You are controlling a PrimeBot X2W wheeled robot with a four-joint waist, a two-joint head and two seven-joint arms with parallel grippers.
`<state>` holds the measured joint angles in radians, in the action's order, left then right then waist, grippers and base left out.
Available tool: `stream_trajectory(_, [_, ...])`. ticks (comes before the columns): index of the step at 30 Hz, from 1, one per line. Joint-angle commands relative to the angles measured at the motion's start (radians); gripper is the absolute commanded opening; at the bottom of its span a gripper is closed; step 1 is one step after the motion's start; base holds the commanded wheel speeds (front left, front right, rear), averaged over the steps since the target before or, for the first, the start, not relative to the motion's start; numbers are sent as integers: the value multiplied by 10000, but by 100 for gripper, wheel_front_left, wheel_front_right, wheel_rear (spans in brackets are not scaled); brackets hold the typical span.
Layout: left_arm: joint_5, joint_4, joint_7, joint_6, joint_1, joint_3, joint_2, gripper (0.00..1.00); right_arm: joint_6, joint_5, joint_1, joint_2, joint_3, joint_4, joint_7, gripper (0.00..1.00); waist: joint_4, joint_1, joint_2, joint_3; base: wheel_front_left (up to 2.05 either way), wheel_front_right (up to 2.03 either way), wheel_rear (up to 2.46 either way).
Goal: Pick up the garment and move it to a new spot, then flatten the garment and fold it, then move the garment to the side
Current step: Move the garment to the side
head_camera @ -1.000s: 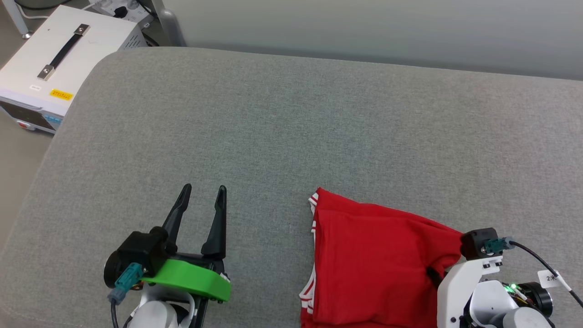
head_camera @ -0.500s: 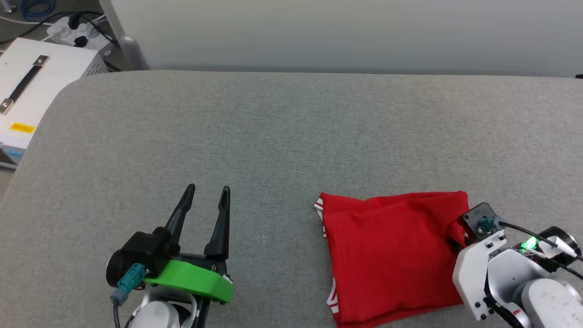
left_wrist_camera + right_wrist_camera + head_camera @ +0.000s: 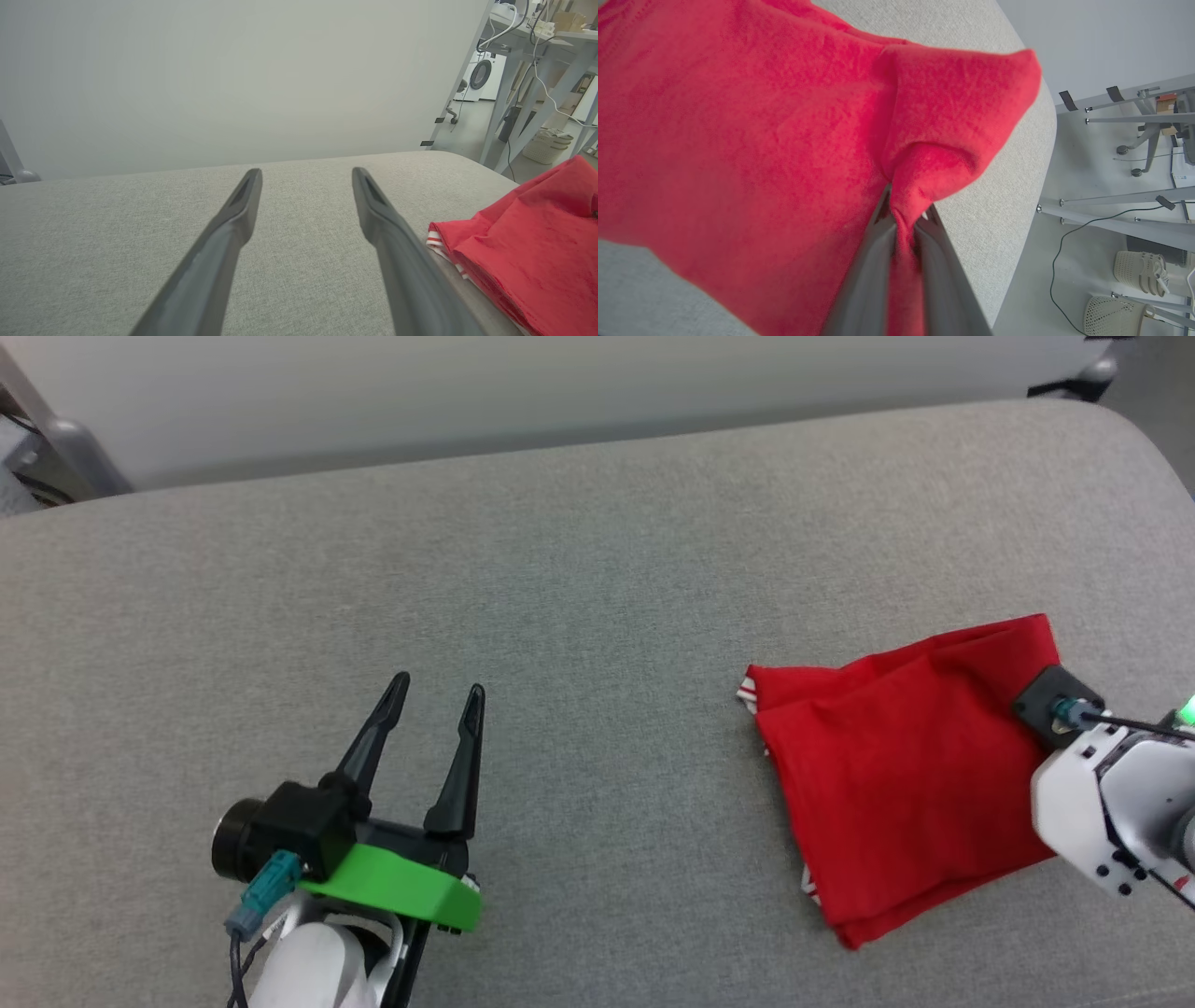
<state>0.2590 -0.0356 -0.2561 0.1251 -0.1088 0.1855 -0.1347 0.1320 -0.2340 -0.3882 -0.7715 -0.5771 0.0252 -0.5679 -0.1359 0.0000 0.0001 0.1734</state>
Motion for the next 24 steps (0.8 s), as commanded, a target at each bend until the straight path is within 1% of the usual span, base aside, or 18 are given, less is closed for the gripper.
stream_trajectory(1, [-106, 175, -57, 55, -286, 18, -162, 100, -13, -141, -370, -235, 23, -222, 270, 0, -929, 0, -1, 1094, 0, 0, 0])
stream_trajectory(5, [-130, 542, -57, 55, -691, 99, -526, 100, -13, -136, -932, -716, 286, -1070, 972, 0, -1317, 0, -1, 1936, 0, 0, 0])
stream_trajectory(9, [-160, 1015, -25, 55, -1060, 136, -912, 100, -13, 39, -1314, -998, 711, -2040, 1558, 0, -1573, 0, -1, 2695, 0, 0, 0])
stream_trajectory(13, [-228, 1652, 205, 55, -1406, 201, -1244, 100, -13, 205, -1538, -1200, 1298, -3116, 2095, 0, -1681, 0, -1, 3333, 0, 0, 0])
stream_trajectory(18, [-275, 2461, 583, 55, -1728, 231, -1490, 100, -13, 724, -1762, -1169, 2307, -4364, 2905, 0, -1654, 0, -1, 3867, 0, 0, 0])
stream_trajectory(24, [-320, 3368, 1026, 42, -2049, 220, -1690, 100, -13, 1495, -2190, -843, 3751, -5756, 3849, 0, -1452, 0, -1, 4545, 0, 0, 0])
